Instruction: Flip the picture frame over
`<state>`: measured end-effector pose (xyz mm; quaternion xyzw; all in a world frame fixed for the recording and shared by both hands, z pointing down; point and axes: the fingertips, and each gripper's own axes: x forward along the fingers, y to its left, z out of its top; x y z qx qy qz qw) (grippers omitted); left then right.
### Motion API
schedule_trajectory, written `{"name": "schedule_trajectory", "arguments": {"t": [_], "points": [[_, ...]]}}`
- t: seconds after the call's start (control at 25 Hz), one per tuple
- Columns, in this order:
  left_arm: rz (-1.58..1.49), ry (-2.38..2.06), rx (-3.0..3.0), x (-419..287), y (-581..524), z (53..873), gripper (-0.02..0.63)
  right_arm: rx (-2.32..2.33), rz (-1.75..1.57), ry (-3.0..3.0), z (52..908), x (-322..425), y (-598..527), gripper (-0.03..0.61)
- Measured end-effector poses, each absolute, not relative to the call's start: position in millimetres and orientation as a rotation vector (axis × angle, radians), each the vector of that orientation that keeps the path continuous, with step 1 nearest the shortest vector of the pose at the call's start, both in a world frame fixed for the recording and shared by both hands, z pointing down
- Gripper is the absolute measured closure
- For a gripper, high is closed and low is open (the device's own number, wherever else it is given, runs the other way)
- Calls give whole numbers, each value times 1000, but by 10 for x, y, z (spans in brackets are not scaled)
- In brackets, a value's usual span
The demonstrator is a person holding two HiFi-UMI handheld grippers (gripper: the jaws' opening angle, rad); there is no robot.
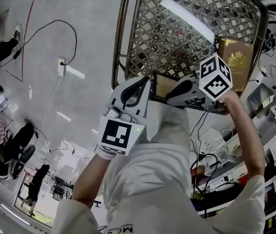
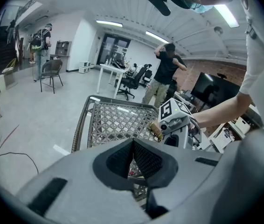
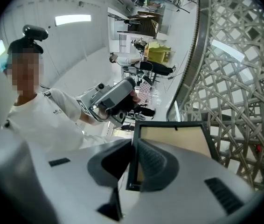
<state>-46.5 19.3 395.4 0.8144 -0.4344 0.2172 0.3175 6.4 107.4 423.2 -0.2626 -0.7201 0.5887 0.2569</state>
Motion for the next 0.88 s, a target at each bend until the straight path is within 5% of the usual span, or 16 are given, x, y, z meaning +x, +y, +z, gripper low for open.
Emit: {"name": "schedule_trajectory", "arguments": {"t": [0.88], "points": [[576, -1147, 2115, -379, 14, 3980, 589, -570, 1615, -2179, 4219, 201, 360, 518]]}}
